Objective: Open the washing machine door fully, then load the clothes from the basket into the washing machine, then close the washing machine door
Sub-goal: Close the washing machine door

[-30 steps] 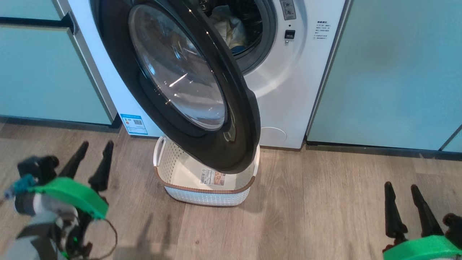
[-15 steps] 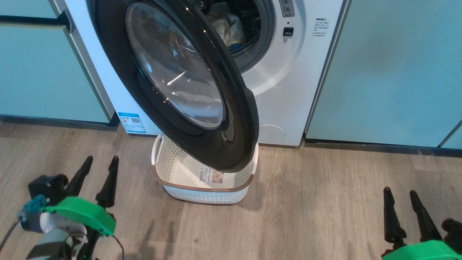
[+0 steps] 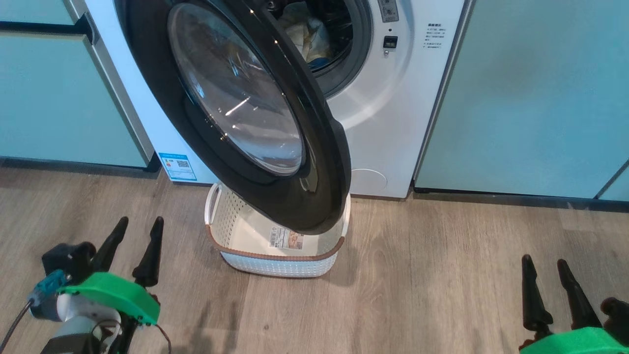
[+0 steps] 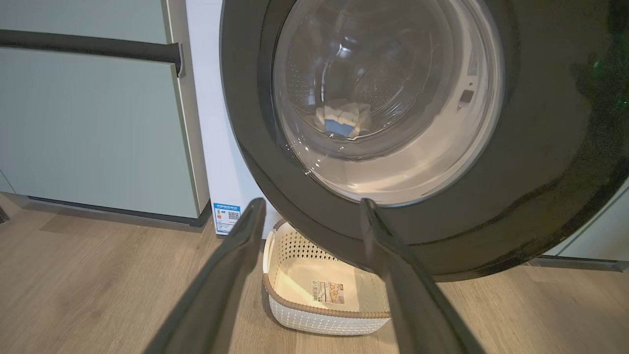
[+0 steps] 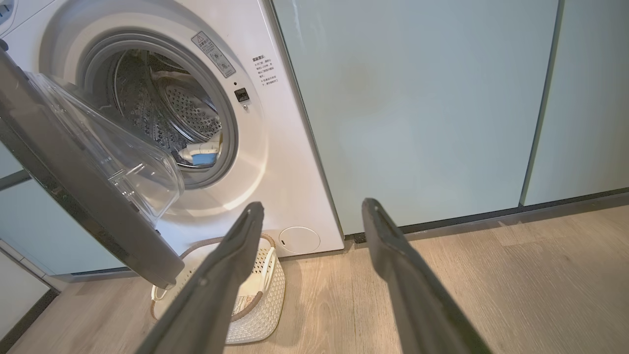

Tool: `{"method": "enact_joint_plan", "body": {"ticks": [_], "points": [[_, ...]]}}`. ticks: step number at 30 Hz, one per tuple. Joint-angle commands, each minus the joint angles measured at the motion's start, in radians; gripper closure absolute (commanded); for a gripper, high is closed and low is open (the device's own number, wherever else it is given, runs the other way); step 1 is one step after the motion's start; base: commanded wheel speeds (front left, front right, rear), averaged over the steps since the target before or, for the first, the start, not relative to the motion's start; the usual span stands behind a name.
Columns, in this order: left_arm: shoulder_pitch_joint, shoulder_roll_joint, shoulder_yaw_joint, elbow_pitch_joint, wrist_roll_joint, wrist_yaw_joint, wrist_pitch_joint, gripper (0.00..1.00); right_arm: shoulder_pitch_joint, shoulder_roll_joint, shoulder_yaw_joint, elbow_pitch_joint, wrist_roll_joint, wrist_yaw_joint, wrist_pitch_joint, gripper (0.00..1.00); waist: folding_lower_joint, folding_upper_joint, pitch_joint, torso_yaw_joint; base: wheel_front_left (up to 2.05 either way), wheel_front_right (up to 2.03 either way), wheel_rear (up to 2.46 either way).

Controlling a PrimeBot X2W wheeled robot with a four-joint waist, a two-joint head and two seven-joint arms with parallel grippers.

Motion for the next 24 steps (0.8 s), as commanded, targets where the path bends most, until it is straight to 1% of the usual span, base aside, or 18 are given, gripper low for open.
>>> {"method": "enact_joint_plan", "body": {"ticks": [1,10,11,12,13,14,15,20,24], "points": [[-0.041,0.027,0.038,-0.034,0.013,-0.001,-0.008,0.0,-0.03,-0.005,0.02,-0.033,-0.006,0.004,-0.01,0.0,0.0,-0.0001,0.0,0.0,0.0,0.0,0.0],[-0.04,0.033,0.031,-0.034,0.017,-0.001,-0.008,0.0,-0.029,-0.003,0.014,-0.033,-0.003,0.004,-0.01,0.0,0.0,-0.0001,-0.003,0.0,0.0,0.0,0.0],[-0.038,0.032,0.029,-0.034,0.022,-0.001,-0.008,0.0,-0.031,-0.003,0.013,-0.036,0.0,0.004,-0.01,0.15,0.0,-0.0001,-0.003,0.001,0.0,0.0,0.0],[-0.038,0.031,0.029,-0.034,0.023,-0.001,-0.008,0.0,-0.033,-0.002,0.005,-0.043,0.008,0.004,-0.01,0.41,0.0,-0.0001,-0.003,0.001,0.0,0.0,0.0],[-0.037,0.029,0.029,-0.034,0.024,-0.001,-0.008,0.0,-0.035,-0.001,-0.002,-0.049,0.014,0.004,-0.01,0.63,0.0,-0.0001,-0.003,0.002,0.0,0.0,0.0],[-0.035,0.028,0.029,-0.034,0.025,-0.001,-0.008,0.0,-0.037,0.001,-0.009,-0.055,0.023,0.004,-0.01,0.92,0.0,-0.0001,-0.003,0.002,0.0,0.0,0.0],[-0.034,0.026,0.03,-0.035,0.027,-0.001,-0.008,0.0,-0.04,0.003,-0.017,-0.061,0.036,0.004,-0.01,1.0,0.0,-0.0001,-0.003,0.003,0.0,0.0,0.0],[-0.029,0.014,0.018,-0.036,0.039,-0.001,-0.008,0.0,-0.077,-0.006,-0.02,-0.107,0.056,0.004,-0.01,1.0,0.0,-0.0001,0.0,0.021,0.0,0.0,0.0],[-0.039,0.013,-0.005,-0.036,0.037,-0.001,-0.008,0.0,-0.13,-0.018,-0.001,-0.191,0.048,0.004,-0.01,1.0,0.0,-0.0001,0.001,0.054,0.0,0.0,0.0]]}}
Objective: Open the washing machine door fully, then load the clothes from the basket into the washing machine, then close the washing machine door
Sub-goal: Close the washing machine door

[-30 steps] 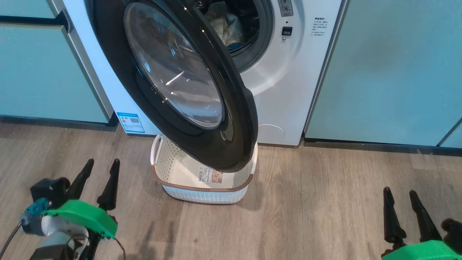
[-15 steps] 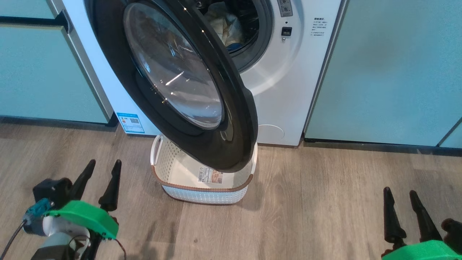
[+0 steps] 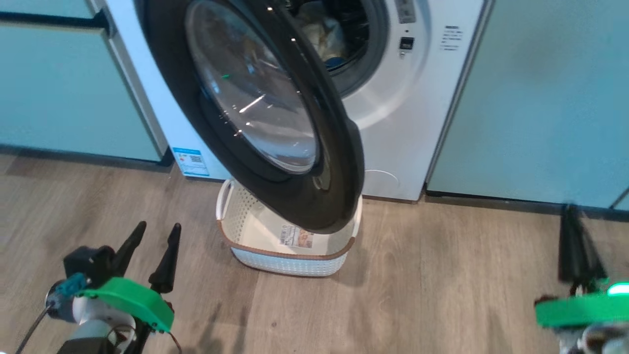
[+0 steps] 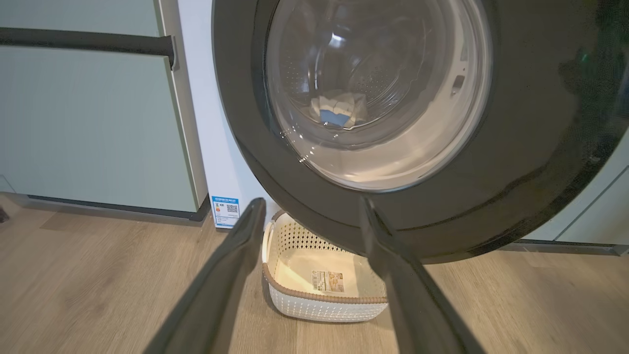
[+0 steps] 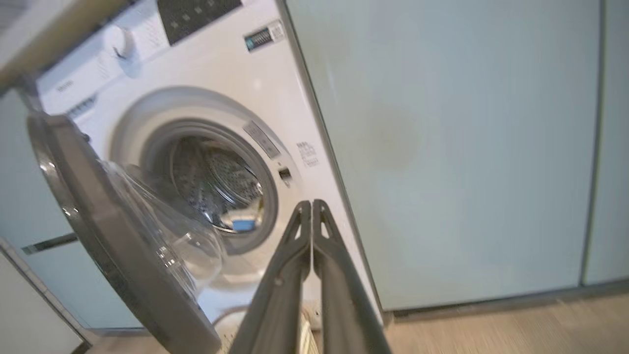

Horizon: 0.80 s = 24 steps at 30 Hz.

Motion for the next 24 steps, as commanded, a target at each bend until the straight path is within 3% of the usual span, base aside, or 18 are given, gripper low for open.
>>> {"method": "enact_joint_plan", "body": {"ticks": [1,8,14,24], "points": [[-0.044,0.026,0.03,-0.031,0.002,-0.001,-0.008,0.0,-0.073,-0.022,0.028,-0.064,-0.005,0.004,-0.01,1.0,0.0,-0.0001,0.0,0.021,0.0,0.0,0.0],[-0.062,0.023,-0.008,-0.025,0.003,-0.001,-0.008,0.0,-0.183,-0.041,0.089,-0.213,-0.014,0.004,-0.01,1.0,0.0,-0.0001,-0.004,0.086,0.0,0.0,0.0],[-0.081,0.017,-0.039,-0.015,0.002,-0.001,-0.008,0.0,-0.276,-0.053,0.204,-0.306,-0.012,0.004,-0.01,1.0,0.0,-0.0001,-0.008,0.143,0.0,0.0,0.0],[-0.107,0.008,-0.07,0.004,0.002,-0.001,-0.008,0.0,-0.393,-0.046,0.448,-0.309,0.025,0.004,-0.01,1.0,0.0,-0.0001,-0.015,0.205,0.0,0.0,0.0]]}}
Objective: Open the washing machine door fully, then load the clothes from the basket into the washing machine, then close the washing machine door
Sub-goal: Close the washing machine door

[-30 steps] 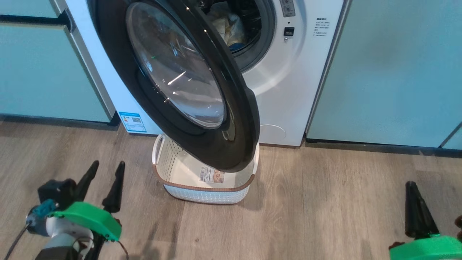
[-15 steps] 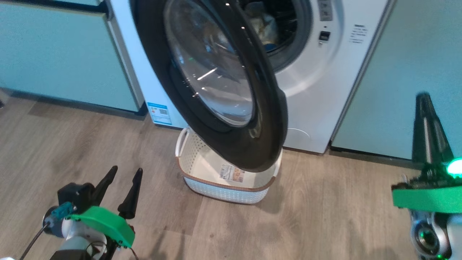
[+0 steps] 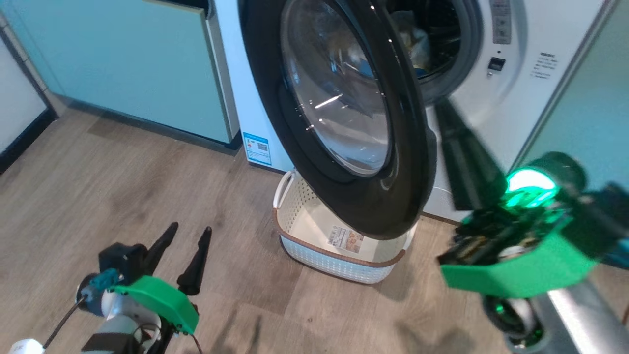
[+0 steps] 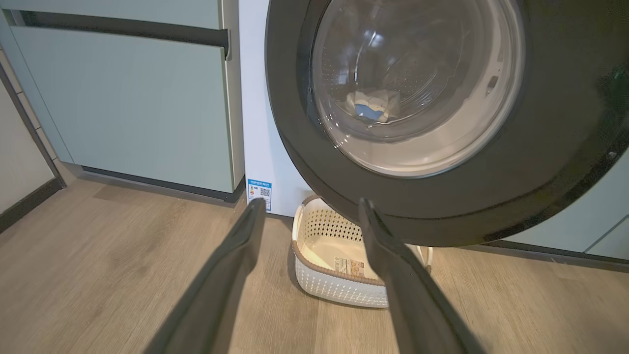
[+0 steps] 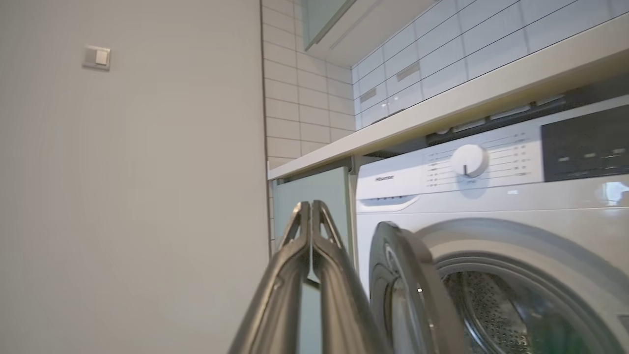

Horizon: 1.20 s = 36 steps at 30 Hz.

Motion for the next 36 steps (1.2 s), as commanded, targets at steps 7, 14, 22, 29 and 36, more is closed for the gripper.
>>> {"method": "enact_joint_plan", "body": {"ticks": [7,14,22,29,36], "points": [[-0.083,0.012,0.019,-0.009,0.005,-0.001,-0.008,0.0,-0.072,0.014,0.211,0.108,-0.007,0.004,-0.005,1.0,0.0,0.0,-0.009,0.047,0.0,0.0,0.0],[-0.096,0.01,0.008,0.003,0.007,-0.001,-0.008,0.0,-0.021,0.064,0.291,0.269,-0.051,0.004,-0.005,1.0,0.0,0.0,-0.009,0.067,0.0,0.0,0.0],[-0.106,0.004,0.0,0.006,0.006,-0.001,-0.008,0.0,0.042,0.076,0.3,0.403,-0.085,0.004,-0.005,1.0,0.0,0.0,-0.005,0.073,0.0,0.0,0.0],[-0.118,-0.008,-0.019,0.009,0.004,-0.001,-0.008,0.0,0.07,0.077,0.223,0.468,-0.097,0.004,-0.005,1.0,0.0,0.0,0.004,0.079,0.0,0.0,0.0],[-0.132,-0.017,-0.036,0.014,0.0,-0.001,-0.008,0.0,0.056,0.077,0.16,0.52,-0.072,0.004,-0.005,1.0,0.0,0.0,0.015,0.088,0.0,0.0,0.0]]}}
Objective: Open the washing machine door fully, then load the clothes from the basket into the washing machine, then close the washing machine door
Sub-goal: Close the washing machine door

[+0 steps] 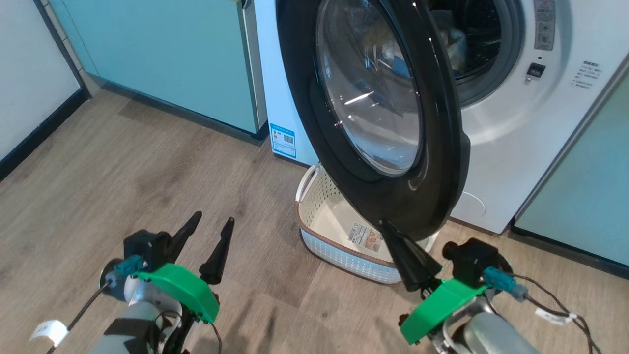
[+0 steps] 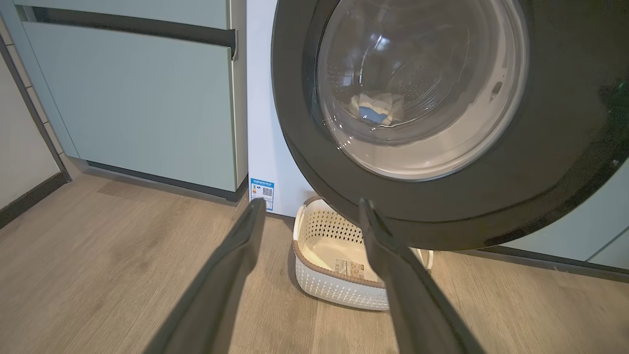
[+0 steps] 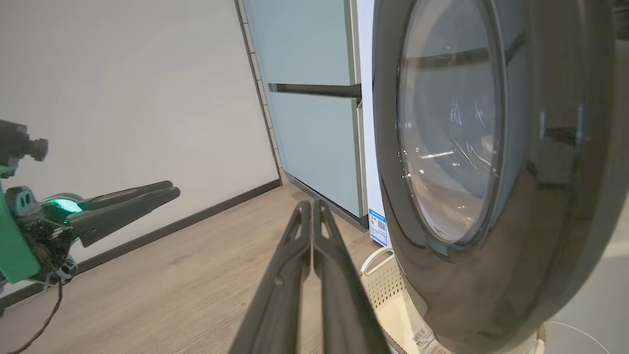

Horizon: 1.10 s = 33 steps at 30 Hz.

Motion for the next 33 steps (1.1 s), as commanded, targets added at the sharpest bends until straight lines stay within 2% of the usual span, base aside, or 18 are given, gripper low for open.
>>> {"method": "enact_joint_plan", "body": {"ticks": [1,8,18,33], "points": [[-0.06,0.019,0.035,-0.023,0.0,-0.001,-0.008,0.0,-0.03,0.013,-0.002,-0.023,0.007,0.004,-0.005,1.0,0.0,0.0,0.002,0.001,0.0,0.0,0.0],[-0.071,0.014,0.024,-0.021,-0.002,-0.001,-0.008,0.0,-0.084,0.013,-0.02,0.062,0.065,0.004,-0.005,1.0,0.0,0.0,0.023,0.005,0.0,0.0,0.0],[-0.106,-0.004,0.014,-0.031,-0.001,-0.001,-0.008,0.0,-0.217,0.013,-0.106,0.155,0.118,0.004,-0.005,1.0,0.0,0.0,0.092,0.005,0.0,0.0,0.0],[-0.12,-0.009,0.02,-0.04,-0.002,-0.001,-0.008,0.0,-0.259,0.013,-0.237,0.182,0.15,0.004,-0.005,1.0,0.0,0.0,0.125,-0.007,0.0,0.0,0.0]]}}
